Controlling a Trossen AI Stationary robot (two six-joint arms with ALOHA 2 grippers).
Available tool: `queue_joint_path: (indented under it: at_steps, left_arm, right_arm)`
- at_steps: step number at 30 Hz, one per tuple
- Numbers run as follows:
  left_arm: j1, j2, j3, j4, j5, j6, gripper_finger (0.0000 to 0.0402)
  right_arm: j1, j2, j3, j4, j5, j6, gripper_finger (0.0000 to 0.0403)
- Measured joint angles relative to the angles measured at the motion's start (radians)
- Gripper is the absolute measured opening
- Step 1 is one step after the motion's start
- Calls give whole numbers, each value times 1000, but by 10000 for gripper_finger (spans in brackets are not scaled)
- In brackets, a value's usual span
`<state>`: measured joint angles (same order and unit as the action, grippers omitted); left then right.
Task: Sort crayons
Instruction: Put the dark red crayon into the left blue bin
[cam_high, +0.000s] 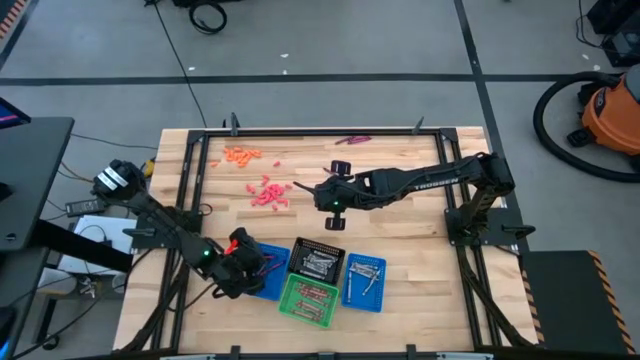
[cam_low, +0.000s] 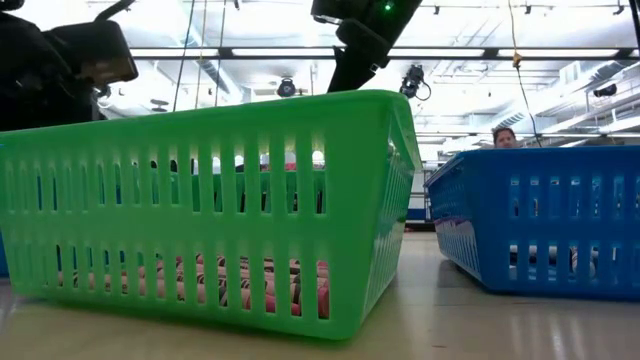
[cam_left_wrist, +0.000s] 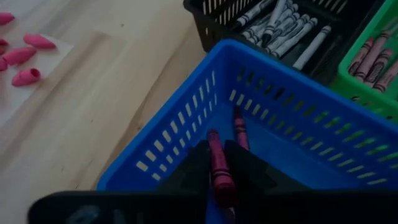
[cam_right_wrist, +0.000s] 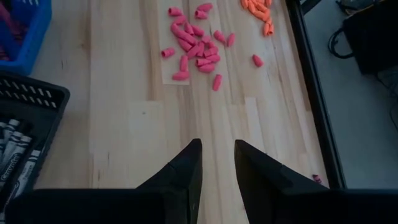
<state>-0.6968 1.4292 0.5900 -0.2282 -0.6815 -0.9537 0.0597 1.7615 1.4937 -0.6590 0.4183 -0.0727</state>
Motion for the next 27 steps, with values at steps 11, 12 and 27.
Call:
queue_joint_path:
  at_steps: [11, 12, 27]
  left_arm:
    - [0, -1, 0, 19, 23, 18, 146]
    - [0, -1, 0, 26, 24, 28, 149]
    - [0, -76, 178, -152, 12, 276, 153]
  right_arm:
    - [0, 1, -49, 36, -1, -5, 100]
    - [0, 1, -50, 38, -1, -6, 100]
    - [-92, 1, -132, 172, -75, -97, 100]
